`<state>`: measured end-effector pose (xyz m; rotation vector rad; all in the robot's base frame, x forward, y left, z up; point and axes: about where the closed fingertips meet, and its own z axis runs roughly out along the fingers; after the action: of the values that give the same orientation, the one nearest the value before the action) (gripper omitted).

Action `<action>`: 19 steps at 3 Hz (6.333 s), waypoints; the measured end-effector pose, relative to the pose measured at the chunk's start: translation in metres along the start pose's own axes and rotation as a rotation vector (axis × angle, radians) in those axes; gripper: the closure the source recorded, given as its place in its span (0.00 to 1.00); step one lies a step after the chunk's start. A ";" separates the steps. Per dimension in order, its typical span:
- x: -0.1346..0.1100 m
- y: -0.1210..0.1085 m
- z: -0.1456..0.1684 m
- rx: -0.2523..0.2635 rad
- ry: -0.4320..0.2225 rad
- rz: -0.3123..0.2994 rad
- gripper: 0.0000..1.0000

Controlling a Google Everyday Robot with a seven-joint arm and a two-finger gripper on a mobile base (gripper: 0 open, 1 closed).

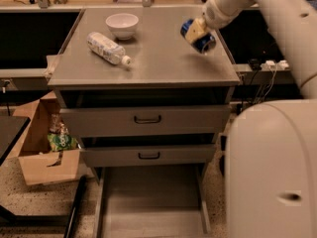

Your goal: Place pepsi can into bottom drawer

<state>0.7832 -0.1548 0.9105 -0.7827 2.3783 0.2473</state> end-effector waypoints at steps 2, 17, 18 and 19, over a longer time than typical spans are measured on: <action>-0.031 0.051 -0.046 -0.175 -0.250 -0.209 1.00; 0.451 0.325 0.309 -0.551 0.275 -0.627 1.00; 0.450 0.326 0.313 -0.551 0.270 -0.633 1.00; 0.437 0.342 0.357 -0.545 0.217 -0.707 1.00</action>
Offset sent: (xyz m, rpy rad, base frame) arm -0.0252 0.0179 0.0481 0.1310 -0.1370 0.1576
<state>0.4814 0.0389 0.3563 -1.9196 2.0646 0.5340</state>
